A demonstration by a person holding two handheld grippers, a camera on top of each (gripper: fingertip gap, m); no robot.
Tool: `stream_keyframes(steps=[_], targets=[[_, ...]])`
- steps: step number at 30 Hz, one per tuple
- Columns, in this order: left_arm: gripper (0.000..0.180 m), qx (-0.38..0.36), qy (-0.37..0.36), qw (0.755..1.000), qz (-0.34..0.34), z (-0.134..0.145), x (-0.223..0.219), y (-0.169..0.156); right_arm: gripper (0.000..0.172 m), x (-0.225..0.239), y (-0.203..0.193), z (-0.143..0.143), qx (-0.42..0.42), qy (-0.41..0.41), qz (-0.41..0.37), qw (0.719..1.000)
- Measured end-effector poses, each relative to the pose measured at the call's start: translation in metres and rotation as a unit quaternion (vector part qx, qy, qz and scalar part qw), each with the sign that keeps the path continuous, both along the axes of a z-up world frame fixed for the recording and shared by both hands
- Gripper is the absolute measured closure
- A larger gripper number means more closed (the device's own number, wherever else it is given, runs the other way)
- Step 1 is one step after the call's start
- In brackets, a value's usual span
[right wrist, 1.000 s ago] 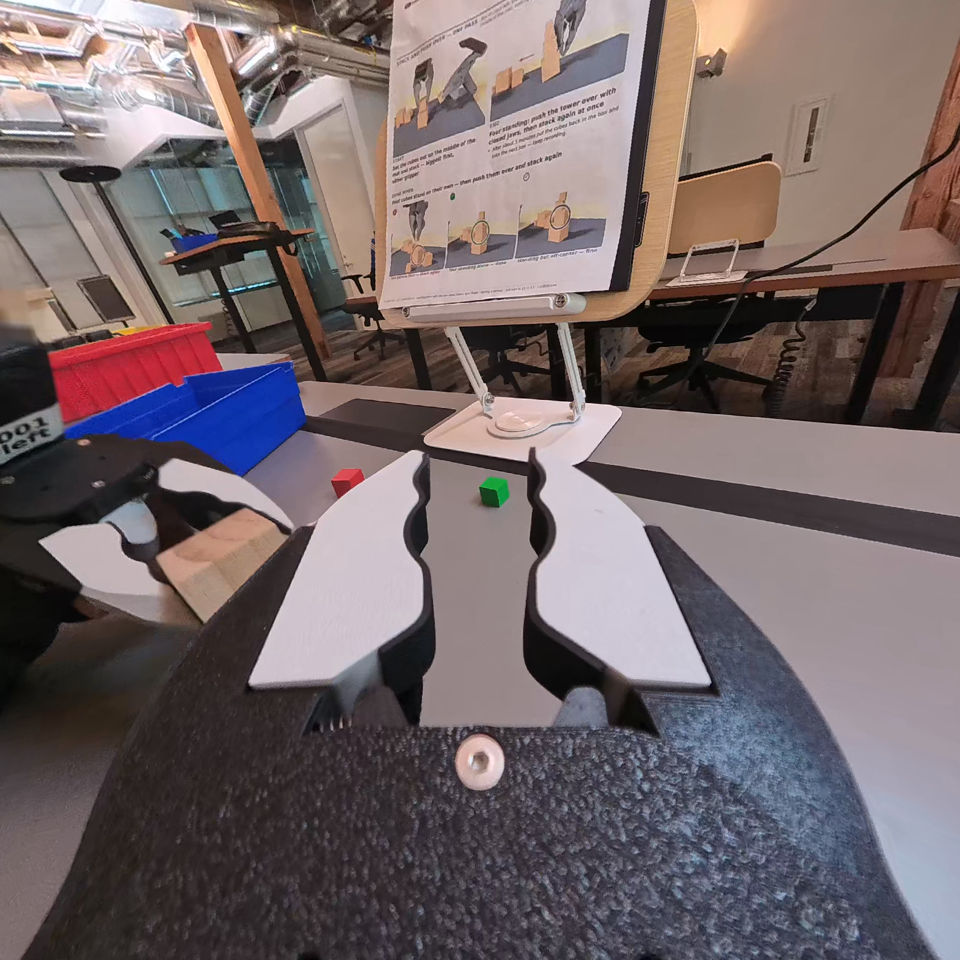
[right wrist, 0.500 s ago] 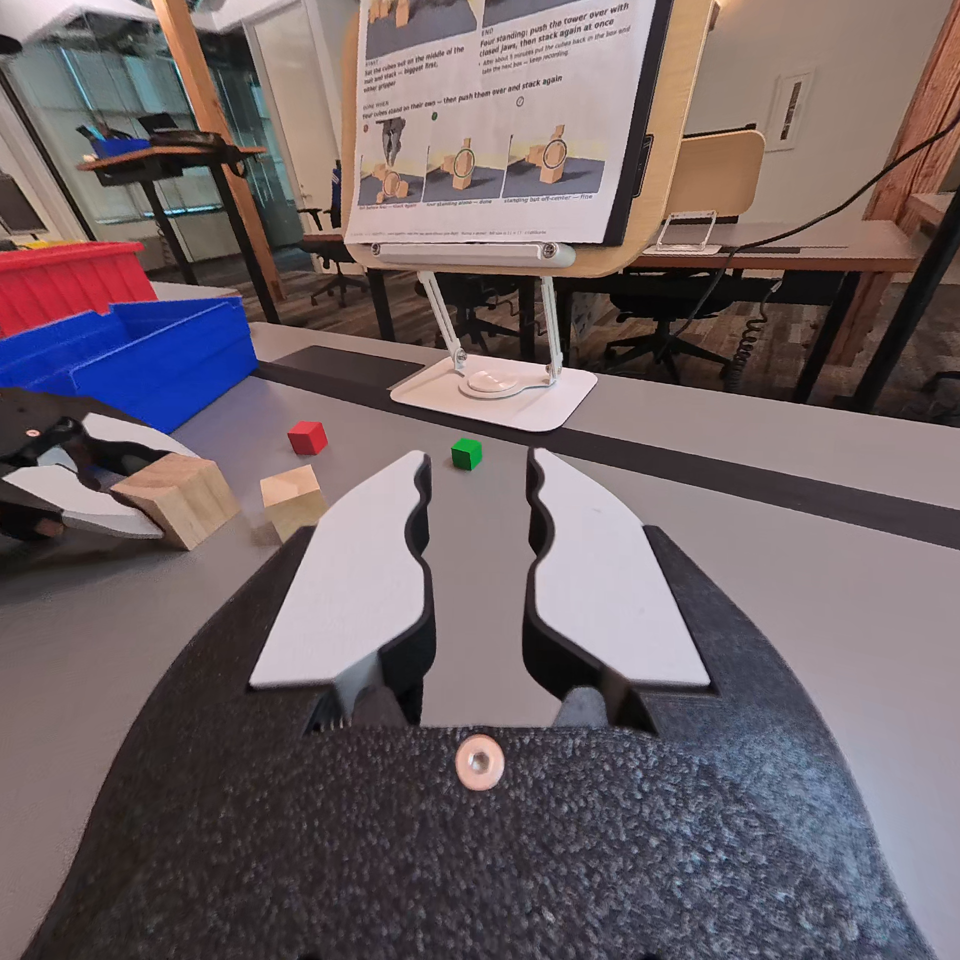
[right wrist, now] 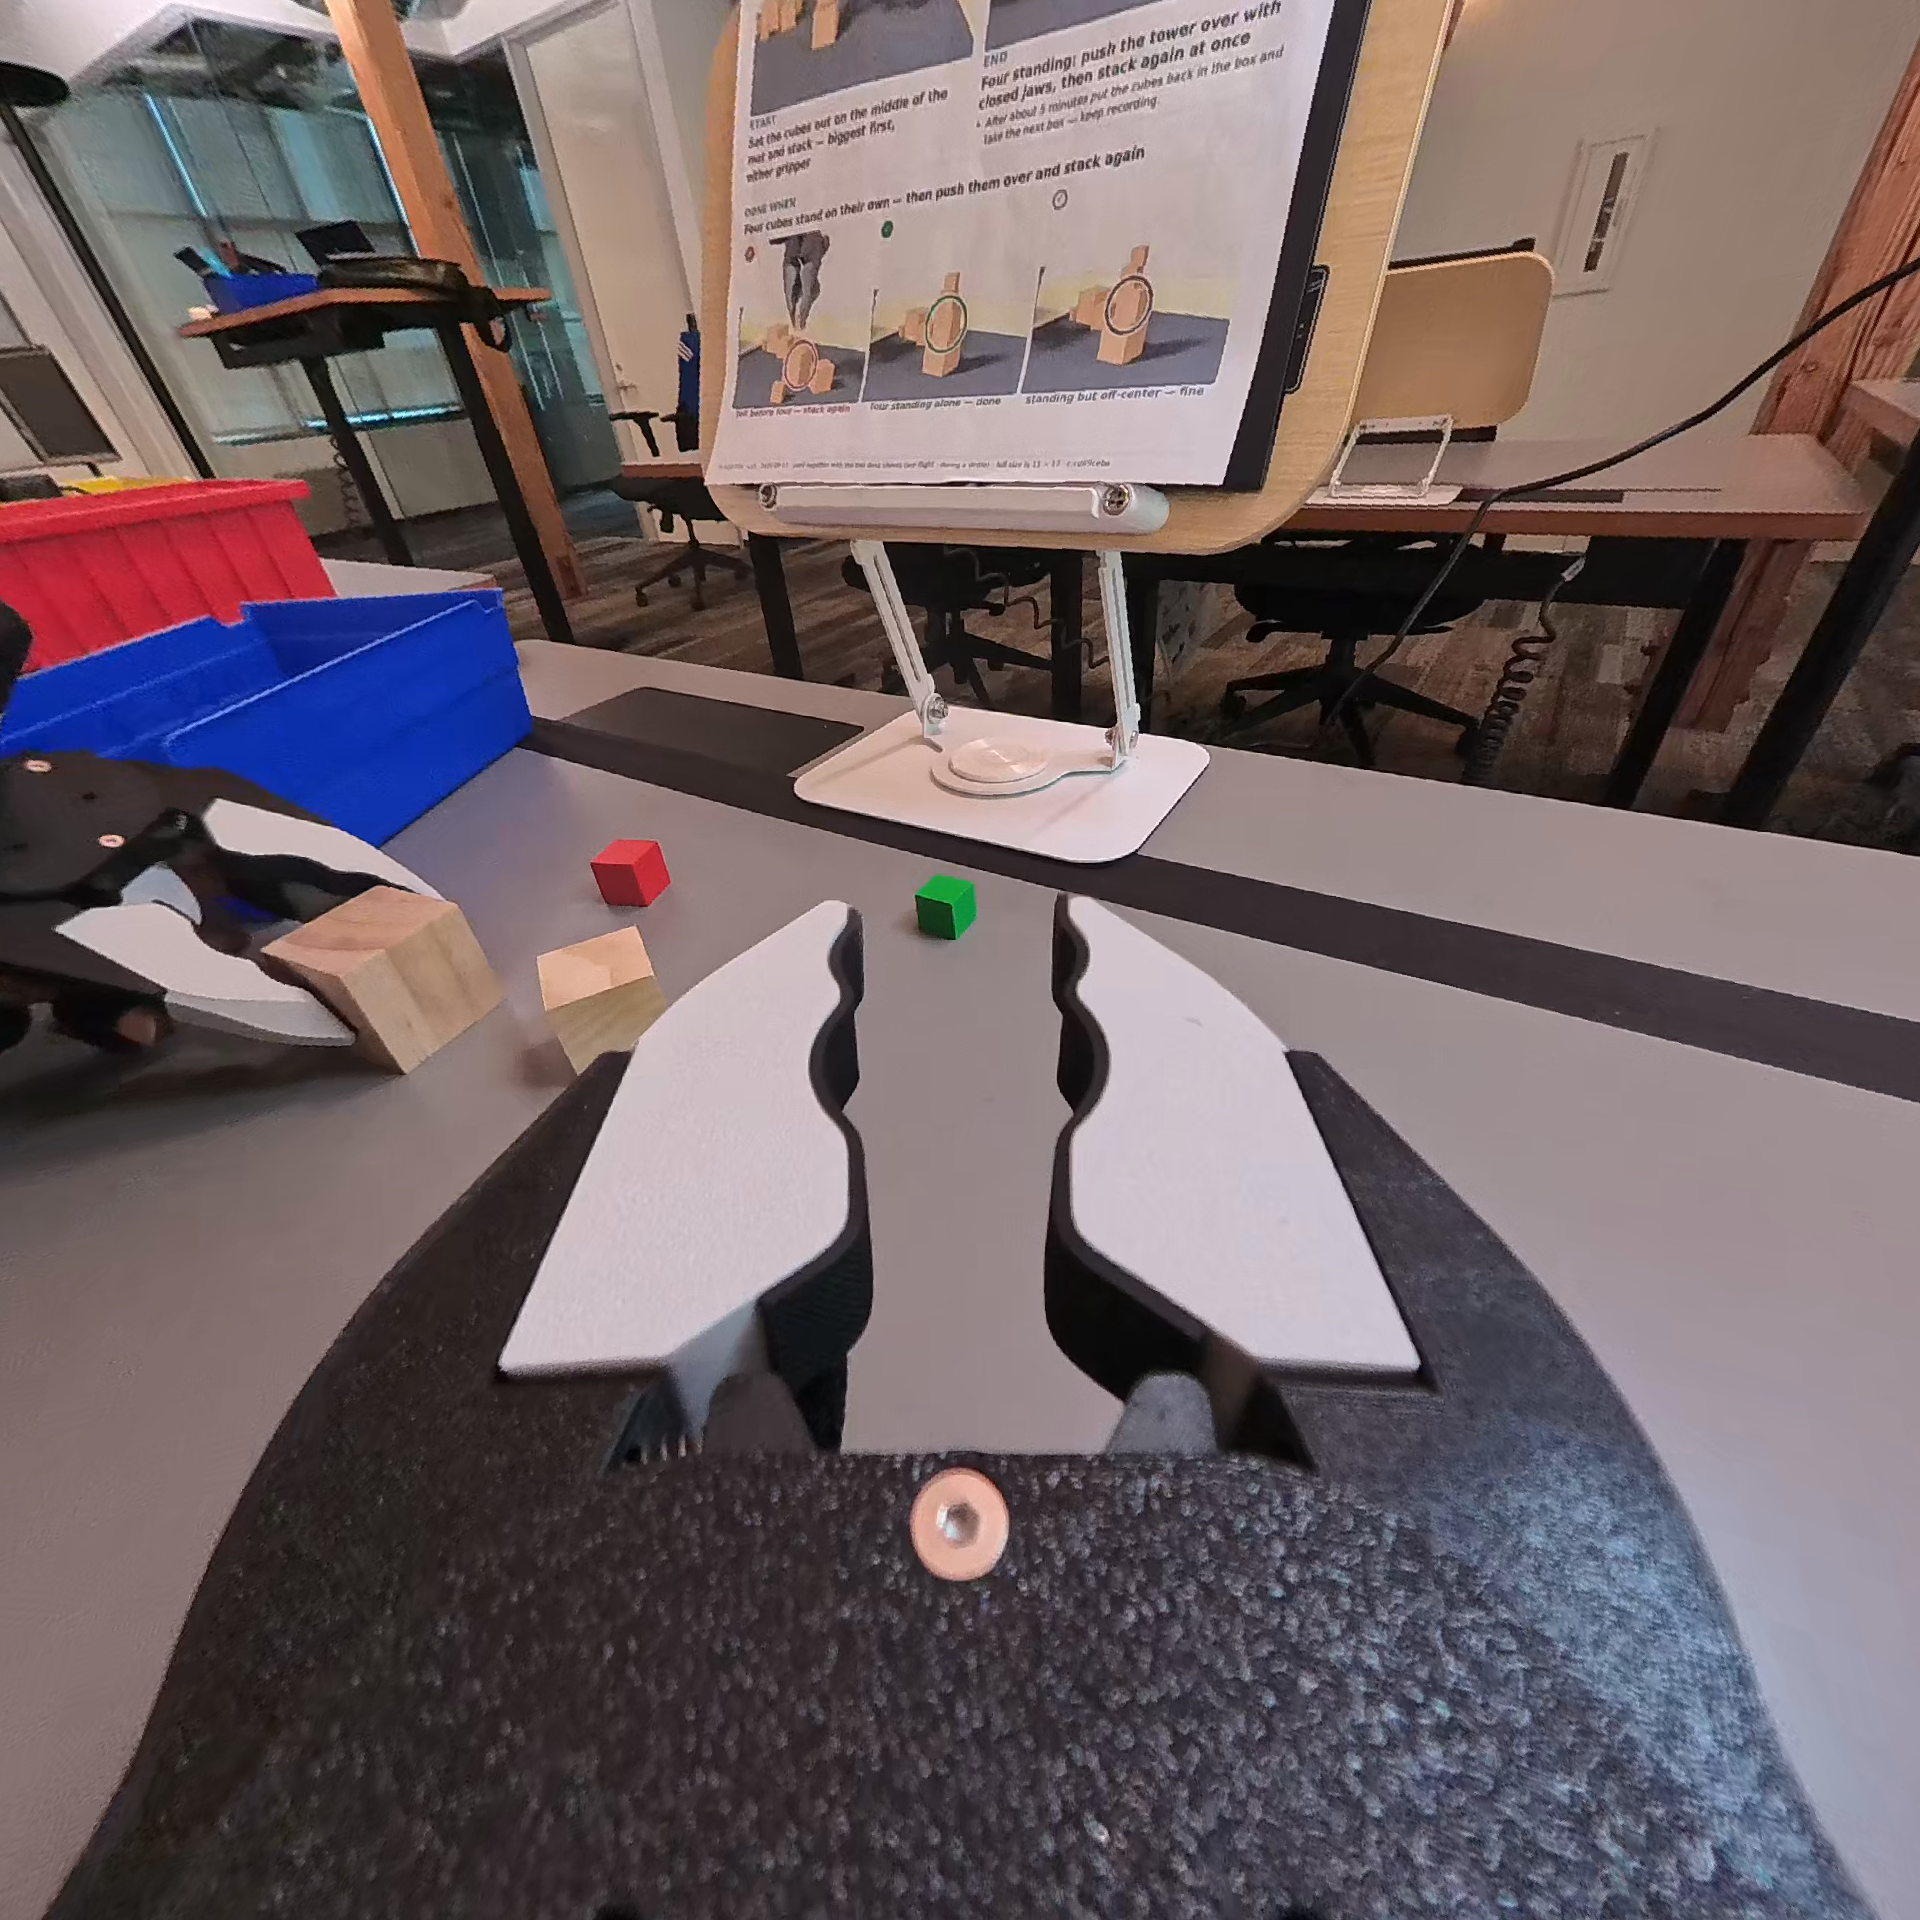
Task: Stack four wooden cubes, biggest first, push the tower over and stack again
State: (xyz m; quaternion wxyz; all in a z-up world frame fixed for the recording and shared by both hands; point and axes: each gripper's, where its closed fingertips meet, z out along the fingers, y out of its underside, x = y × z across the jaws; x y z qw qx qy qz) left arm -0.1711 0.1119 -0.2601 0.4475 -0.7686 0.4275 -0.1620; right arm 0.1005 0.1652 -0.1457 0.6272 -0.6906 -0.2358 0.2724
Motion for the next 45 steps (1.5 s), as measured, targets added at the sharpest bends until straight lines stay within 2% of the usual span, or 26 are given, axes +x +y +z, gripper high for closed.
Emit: stream_keyframes(steps=[7, 9, 12, 14, 16, 20, 21, 25, 29, 31, 33, 35, 37, 41, 45], targets=[[0.114, -0.008, -0.005, 0.998, -0.055, -0.001, 0.015, 0.005, 0.137, -0.002, 0.001, -0.008, -0.006, -0.016, 0.0, 1.0], [0.105, -0.013, -0.022, 0.998, -0.055, 0.003, 0.018, 0.005, 0.137, -0.001, 0.001, -0.008, -0.008, -0.016, 0.0, 1.0], [0.097, -0.007, -0.07, 0.997, -0.04, 0.031, 0.022, 0.002, 0.137, 0.0, 0.001, -0.005, -0.009, -0.009, 0.0, 1.0], [0.104, 0.008, -0.08, 0.997, -0.006, 0.057, 0.028, 0.005, 0.137, -0.001, 0.001, -0.004, -0.008, -0.007, 0.001, 1.0], [0.111, -0.005, -0.06, 0.998, 0.036, 0.071, 0.04, 0.009, 0.137, -0.002, 0.001, -0.004, -0.008, -0.009, 0.001, 1.0], [0.113, -0.103, 0.048, 0.985, 0.13, 0.045, 0.062, 0.02, 0.137, -0.002, 0.001, -0.006, -0.011, -0.013, -0.001, 1.0], [0.115, -0.102, 0.063, 0.982, 0.146, 0.041, 0.068, 0.024, 0.137, -0.001, 0.001, -0.005, -0.011, -0.012, -0.003, 1.0], [0.103, -0.124, 0.137, 0.967, 0.173, 0.016, 0.089, 0.035, 0.137, 0.002, 0.002, -0.003, -0.018, -0.007, -0.006, 1.0], [0.112, -0.14, 0.192, 0.95, 0.2, 0.004, 0.091, 0.05, 0.138, 0.006, 0.002, 0.002, -0.023, 0.006, -0.006, 1.0], [0.12, -0.156, 0.24, 0.938, 0.194, -0.008, 0.09, 0.05, 0.138, 0.007, 0.001, 0.004, -0.025, 0.014, -0.005, 1.0], [0.125, -0.139, 0.28, 0.931, 0.189, -0.008, 0.086, 0.053, 0.138, 0.009, 0.001, 0.005, -0.027, 0.019, -0.005, 0.999], [0.13, -0.151, 0.27, 0.936, 0.169, -0.007, 0.094, 0.052, 0.138, 0.01, 0.001, 0.006, -0.03, 0.022, -0.005, 0.999], [0.13, -0.129, 0.276, 0.941, 0.144, -0.001, 0.098, 0.052, 0.138, 0.01, 0.002, 0.006, -0.031, 0.024, -0.005, 0.999], [0.13, -0.107, 0.202, 0.972, 0.047, 0.033, 0.121, 0.038, 0.138, 0.011, 0.002, 0.007, -0.031, 0.027, -0.006, 0.999], [0.13, -0.064, 0.186, 0.98, -0.024, 0.077, 0.107, 0.028, 0.138, 0.009, 0.001, 0.007, -0.031, 0.028, -0.002, 0.999]])
